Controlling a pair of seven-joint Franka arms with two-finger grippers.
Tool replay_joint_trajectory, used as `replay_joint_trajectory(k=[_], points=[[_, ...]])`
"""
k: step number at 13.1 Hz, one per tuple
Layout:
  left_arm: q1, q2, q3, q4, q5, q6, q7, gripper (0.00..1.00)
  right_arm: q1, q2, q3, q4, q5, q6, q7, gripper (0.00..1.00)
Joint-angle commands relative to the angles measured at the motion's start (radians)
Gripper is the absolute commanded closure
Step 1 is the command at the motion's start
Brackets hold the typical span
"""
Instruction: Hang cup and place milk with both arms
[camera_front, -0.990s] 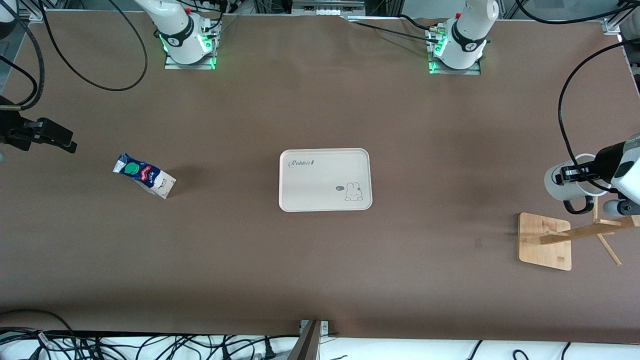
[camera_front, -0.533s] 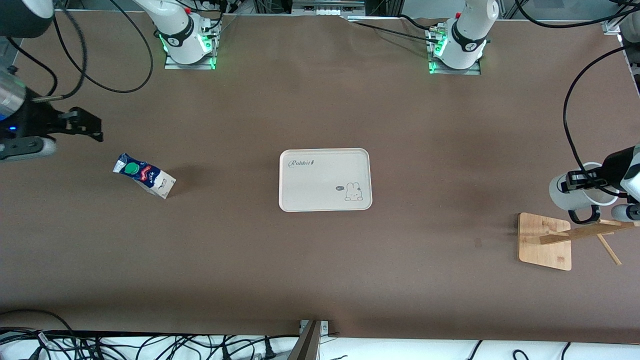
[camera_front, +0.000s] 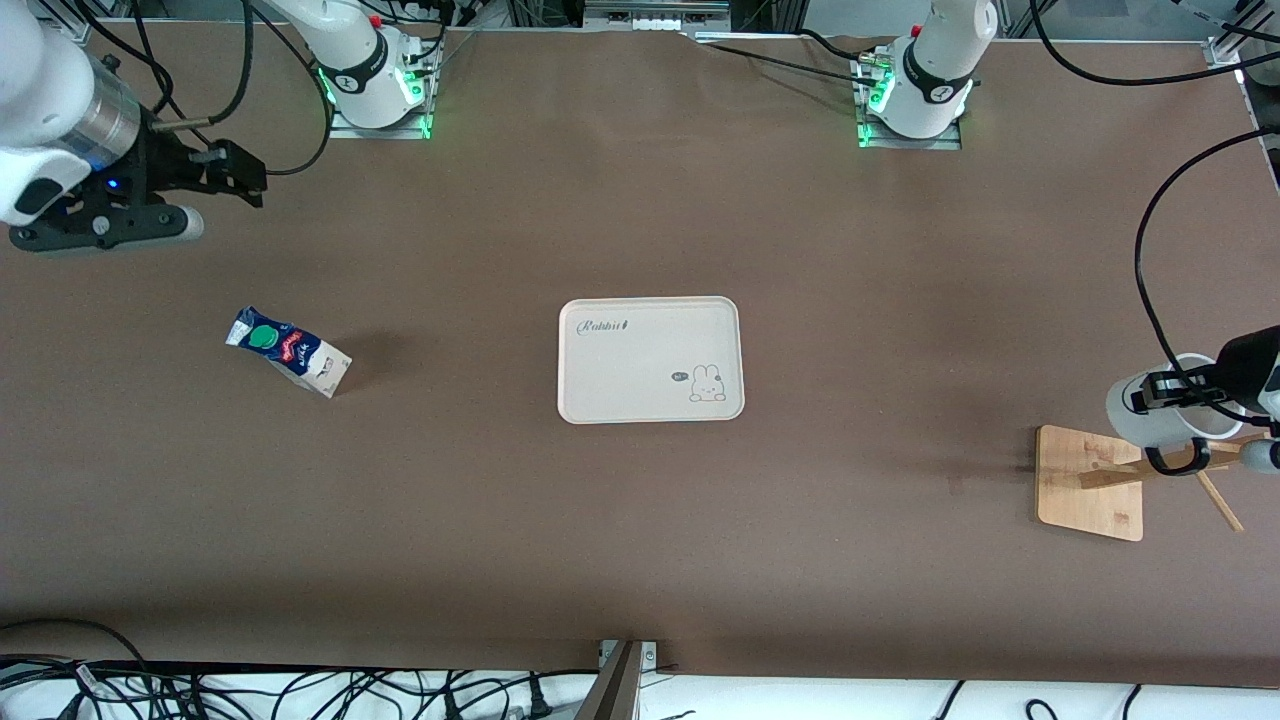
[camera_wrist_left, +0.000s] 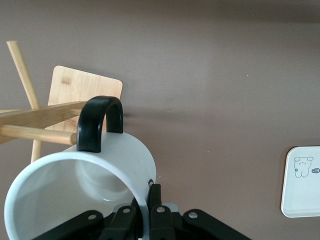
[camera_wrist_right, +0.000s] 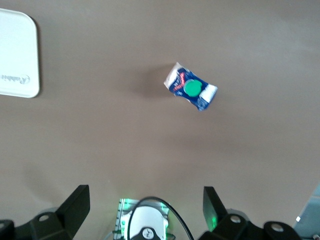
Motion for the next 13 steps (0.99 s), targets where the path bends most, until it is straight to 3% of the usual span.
replay_joint_trajectory(k=[1, 7, 8, 9, 13], points=[[0.057, 0.012, -0.004, 0.023, -0.044, -0.010, 0.034, 1.00, -0.006, -0.017, -0.019, -0.018, -0.028, -0.038, 0.015, 0.00], [0.086, 0.012, -0.002, 0.010, -0.048, -0.067, 0.028, 0.98, -0.003, 0.010, -0.025, 0.009, -0.059, 0.062, 0.001, 0.00], [0.086, 0.010, -0.001, 0.008, -0.036, -0.099, 0.025, 0.39, -0.006, 0.010, -0.028, 0.009, -0.060, 0.076, -0.001, 0.00], [0.089, 0.010, -0.002, 0.001, -0.051, -0.113, 0.014, 0.00, -0.012, 0.010, -0.030, 0.009, -0.060, 0.095, -0.001, 0.00], [0.043, -0.022, -0.016, 0.002, -0.030, -0.141, -0.028, 0.00, -0.027, 0.013, -0.075, 0.001, -0.022, 0.188, 0.049, 0.00]])
